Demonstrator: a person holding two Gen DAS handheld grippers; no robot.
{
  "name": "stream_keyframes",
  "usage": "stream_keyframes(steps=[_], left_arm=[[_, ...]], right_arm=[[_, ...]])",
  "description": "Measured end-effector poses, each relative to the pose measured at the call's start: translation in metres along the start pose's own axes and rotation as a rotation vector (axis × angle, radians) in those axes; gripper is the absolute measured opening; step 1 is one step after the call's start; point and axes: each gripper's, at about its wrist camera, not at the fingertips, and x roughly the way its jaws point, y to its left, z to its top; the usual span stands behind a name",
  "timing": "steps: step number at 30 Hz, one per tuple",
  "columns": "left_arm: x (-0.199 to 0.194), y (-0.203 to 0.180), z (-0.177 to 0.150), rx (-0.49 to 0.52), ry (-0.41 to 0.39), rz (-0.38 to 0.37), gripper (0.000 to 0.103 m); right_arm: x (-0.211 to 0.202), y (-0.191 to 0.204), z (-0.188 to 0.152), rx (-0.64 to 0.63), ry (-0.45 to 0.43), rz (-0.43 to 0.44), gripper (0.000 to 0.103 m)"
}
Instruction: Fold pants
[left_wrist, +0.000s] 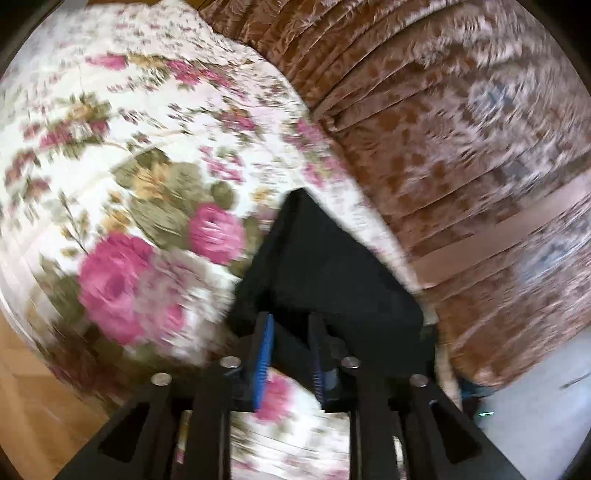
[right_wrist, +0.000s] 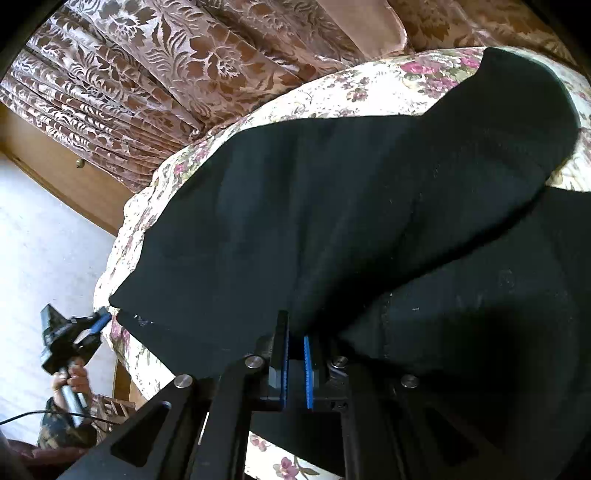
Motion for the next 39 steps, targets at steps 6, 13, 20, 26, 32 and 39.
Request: stream_keyframes(steps=[6,13,20,26,32,39], left_arm=[[0.029,-0.02,0.012,-0.007,0.045,0.004,0.028],[0.041,-0.036,0.021,0.046,0.003,0.034,0.007],[0.029,-0.042,0.019,0.126,0.002,0.054,0.006],[0.033,-0.02,0.014,0.089,0.025,0.101,0.006],[0.029,-0.013,0.007,0.086,0.026,0.102,0.006],[0.025,-0.006,-0.004,0.082,0.027,0.118,0.006]], right_arm=[[0.001,-0.003,0.002,0.008,-0.002,0.012,0.007],[-0.018,0.008,0.002,-0.042,-0.042,0.01,0.006],[-0.056,0.026,-0.005,-0.106,-0.08,0.015,0.006],[-0.053,0.033,-0.033,-0.13,-0.023,0.012,0.006],[-0.028,0.019,-0.048,-0.106,0.043,-0.029,0.006],[-0.028,0.02,-0.044,-0.116,0.052,-0.04,0.005]])
